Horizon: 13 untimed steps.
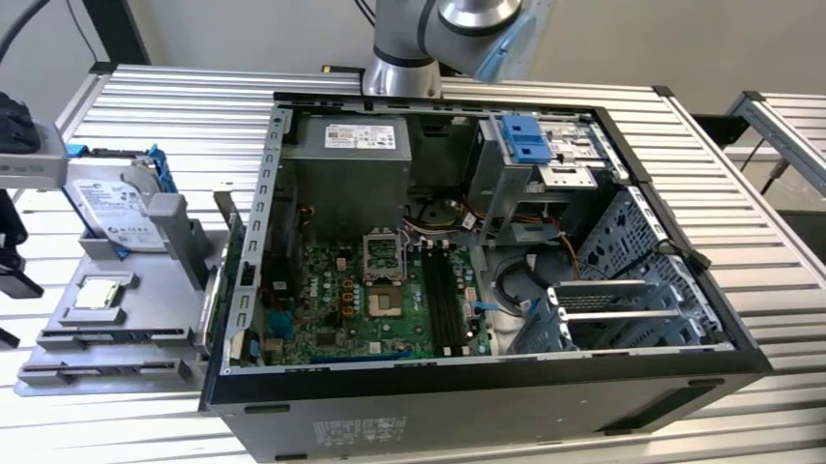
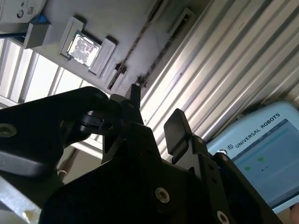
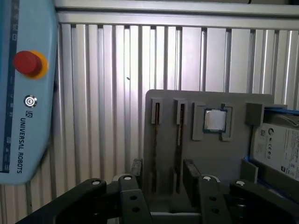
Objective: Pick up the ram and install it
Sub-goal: 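Pick up the ram and move it above insertion slot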
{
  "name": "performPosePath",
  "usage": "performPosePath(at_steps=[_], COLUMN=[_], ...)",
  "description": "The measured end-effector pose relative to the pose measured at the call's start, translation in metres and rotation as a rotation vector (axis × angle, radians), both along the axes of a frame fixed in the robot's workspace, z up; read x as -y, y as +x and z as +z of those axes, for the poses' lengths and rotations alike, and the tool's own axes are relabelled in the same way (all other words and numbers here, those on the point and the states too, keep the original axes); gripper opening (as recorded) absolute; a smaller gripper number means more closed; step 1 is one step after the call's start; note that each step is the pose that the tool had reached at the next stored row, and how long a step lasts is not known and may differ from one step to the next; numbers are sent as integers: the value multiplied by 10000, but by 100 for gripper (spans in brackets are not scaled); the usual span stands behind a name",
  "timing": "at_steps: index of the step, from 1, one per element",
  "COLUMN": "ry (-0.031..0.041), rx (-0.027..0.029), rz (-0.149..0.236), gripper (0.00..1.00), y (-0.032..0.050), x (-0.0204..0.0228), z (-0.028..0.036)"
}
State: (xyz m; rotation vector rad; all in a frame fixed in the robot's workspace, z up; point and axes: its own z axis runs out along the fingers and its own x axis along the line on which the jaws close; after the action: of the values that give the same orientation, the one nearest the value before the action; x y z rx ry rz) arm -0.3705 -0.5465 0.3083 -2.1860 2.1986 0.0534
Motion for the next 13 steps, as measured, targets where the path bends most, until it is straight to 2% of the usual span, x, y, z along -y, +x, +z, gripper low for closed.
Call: performPosePath(at_steps=[13], ry=[-17], rx=[-1], rz=[4], gripper=[100], y=[9], x=[1], z=[-236])
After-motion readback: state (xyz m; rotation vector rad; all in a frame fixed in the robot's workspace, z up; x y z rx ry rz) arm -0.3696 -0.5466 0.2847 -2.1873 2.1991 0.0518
